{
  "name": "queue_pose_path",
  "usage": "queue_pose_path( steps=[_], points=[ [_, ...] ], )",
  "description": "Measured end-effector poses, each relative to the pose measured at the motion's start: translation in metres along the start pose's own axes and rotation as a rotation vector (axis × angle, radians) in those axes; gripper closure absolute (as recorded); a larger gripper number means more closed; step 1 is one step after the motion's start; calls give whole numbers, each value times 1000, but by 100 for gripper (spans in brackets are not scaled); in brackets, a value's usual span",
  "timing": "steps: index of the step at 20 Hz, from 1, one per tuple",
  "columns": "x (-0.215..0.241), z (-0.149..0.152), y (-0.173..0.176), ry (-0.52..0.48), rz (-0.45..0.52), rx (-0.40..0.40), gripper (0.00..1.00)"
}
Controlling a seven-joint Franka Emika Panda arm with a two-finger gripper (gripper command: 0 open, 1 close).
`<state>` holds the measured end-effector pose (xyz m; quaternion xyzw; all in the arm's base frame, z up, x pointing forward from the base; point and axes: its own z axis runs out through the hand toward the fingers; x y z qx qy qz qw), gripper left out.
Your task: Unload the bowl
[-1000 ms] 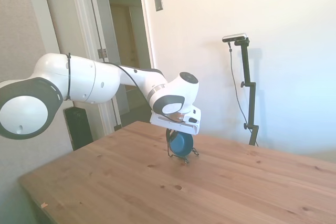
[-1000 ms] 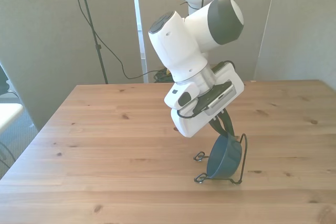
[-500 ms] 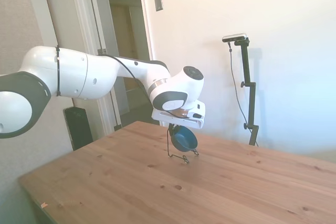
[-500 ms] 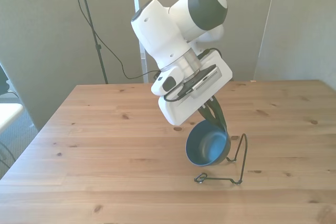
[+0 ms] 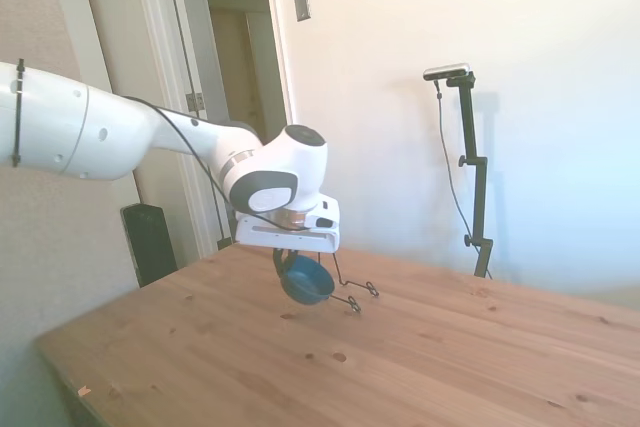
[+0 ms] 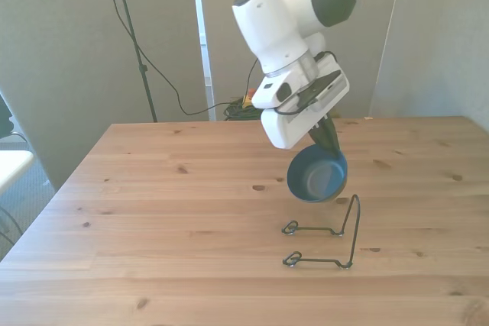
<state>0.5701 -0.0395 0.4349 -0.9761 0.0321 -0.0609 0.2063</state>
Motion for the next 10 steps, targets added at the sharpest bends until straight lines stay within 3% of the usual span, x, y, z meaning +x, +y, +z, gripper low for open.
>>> queue_pose_path(
  steps=[5, 10],
  points=[
    [-44, 48, -32, -25, -57, -198, 100],
    [-64, 76, -37, -20, -43, -347, 100]
  ],
)
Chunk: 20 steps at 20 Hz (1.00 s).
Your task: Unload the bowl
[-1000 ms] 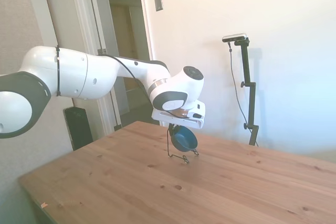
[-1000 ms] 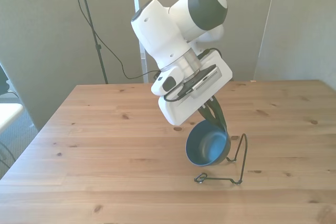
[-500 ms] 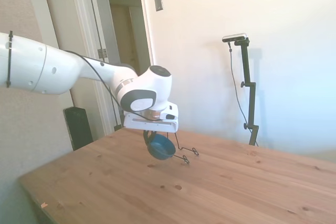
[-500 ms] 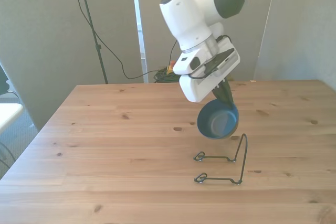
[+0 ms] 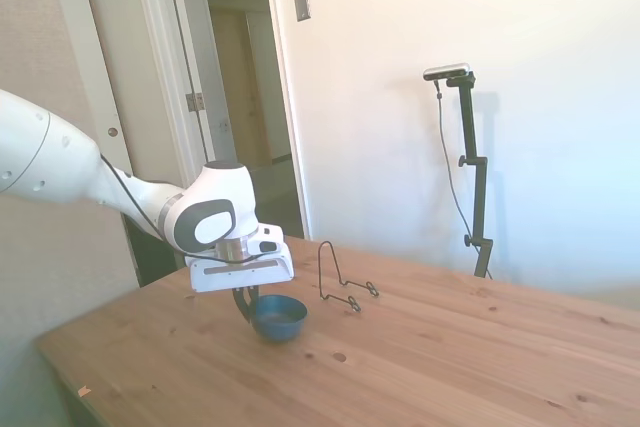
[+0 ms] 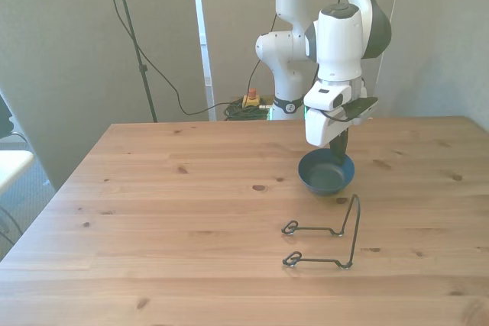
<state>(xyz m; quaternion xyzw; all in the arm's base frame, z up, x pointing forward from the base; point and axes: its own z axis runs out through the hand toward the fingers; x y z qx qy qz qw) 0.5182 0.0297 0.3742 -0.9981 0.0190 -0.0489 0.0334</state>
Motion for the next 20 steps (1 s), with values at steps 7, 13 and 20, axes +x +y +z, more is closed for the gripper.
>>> queue_pose_path(
  steps=[7, 13, 20],
  points=[
    [-10, 11, -3, 10, -4, -92, 0],
    [-17, 17, -3, -5, -4, -94, 0],
    [-15, 14, -1, -1, 13, -83, 0]
  ],
)
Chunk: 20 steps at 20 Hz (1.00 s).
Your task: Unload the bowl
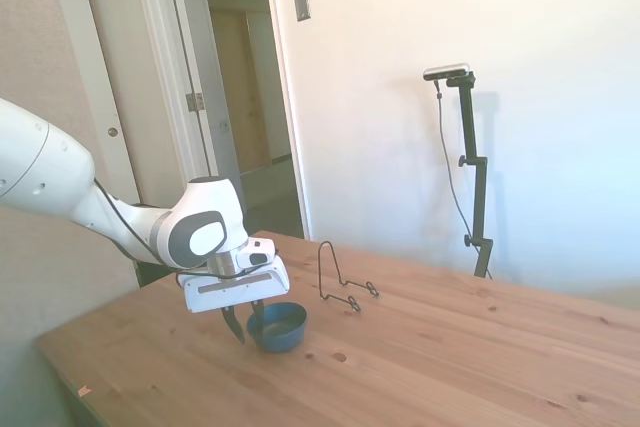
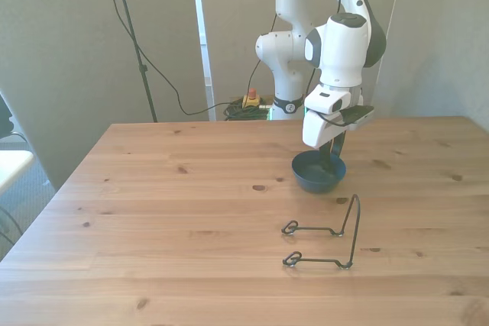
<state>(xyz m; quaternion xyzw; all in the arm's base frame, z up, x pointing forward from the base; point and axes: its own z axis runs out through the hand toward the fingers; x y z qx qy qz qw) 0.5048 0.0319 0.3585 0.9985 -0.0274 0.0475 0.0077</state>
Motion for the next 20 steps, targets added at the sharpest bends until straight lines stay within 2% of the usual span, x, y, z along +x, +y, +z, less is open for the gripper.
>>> queue_pose_path(
  steps=[6, 9, 14, 17, 20],
  points=[
    [4, -12, 5, 25, 17, 7, 0],
    [5, -28, 5, 50, 46, 33, 0],
    [5, -64, 5, 106, 173, 108, 0],
    [5, -94, 15, 147, 290, 191, 0],
    [4, -117, 40, 149, 408, 288, 0]
  ],
)
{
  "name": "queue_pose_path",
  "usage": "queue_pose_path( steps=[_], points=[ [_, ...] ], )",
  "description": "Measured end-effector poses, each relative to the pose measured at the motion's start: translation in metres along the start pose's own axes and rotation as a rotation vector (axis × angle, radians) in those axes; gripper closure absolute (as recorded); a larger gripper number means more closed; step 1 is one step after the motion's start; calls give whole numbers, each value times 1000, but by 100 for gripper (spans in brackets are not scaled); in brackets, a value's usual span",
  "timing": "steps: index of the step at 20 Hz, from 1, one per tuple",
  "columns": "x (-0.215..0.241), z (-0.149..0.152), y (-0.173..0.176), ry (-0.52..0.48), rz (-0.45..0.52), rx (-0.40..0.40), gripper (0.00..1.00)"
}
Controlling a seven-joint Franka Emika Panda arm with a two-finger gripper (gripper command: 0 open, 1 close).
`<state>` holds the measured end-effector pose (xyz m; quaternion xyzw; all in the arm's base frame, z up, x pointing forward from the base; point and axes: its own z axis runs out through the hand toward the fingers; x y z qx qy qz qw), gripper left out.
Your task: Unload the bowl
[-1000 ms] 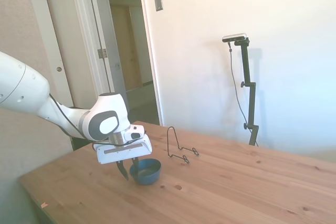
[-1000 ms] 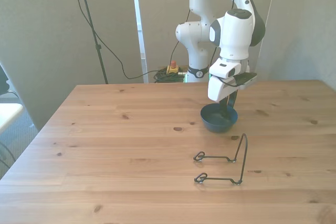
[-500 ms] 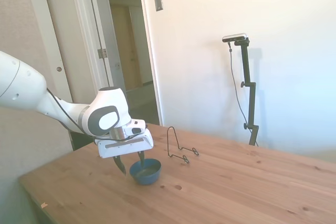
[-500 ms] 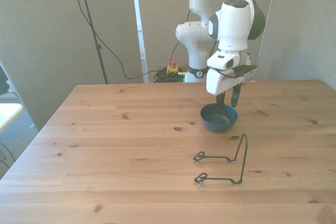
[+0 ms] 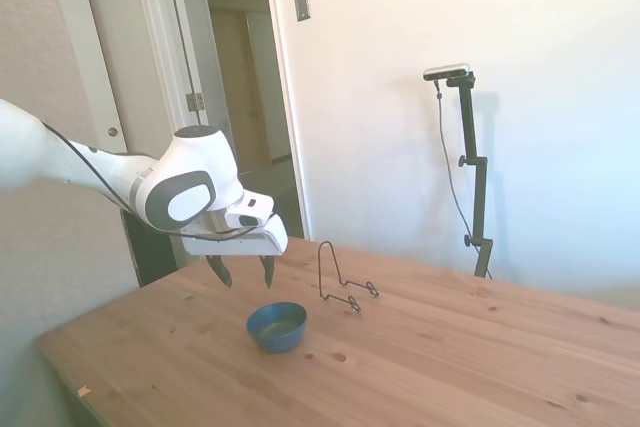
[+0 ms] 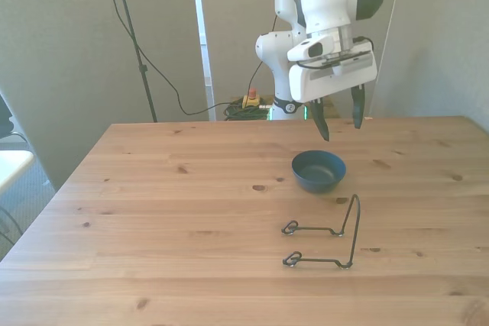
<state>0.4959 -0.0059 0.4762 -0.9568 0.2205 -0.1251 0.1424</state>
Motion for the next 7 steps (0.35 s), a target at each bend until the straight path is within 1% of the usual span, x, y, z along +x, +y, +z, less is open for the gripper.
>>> queue_pose_path(
  steps=[4, 6, 7],
  points=[
    [14, -24, 22, -50, 164, 134, 0],
    [12, -32, 23, -67, 187, 176, 0],
    [9, -37, 19, -67, 184, 187, 0]
  ],
)
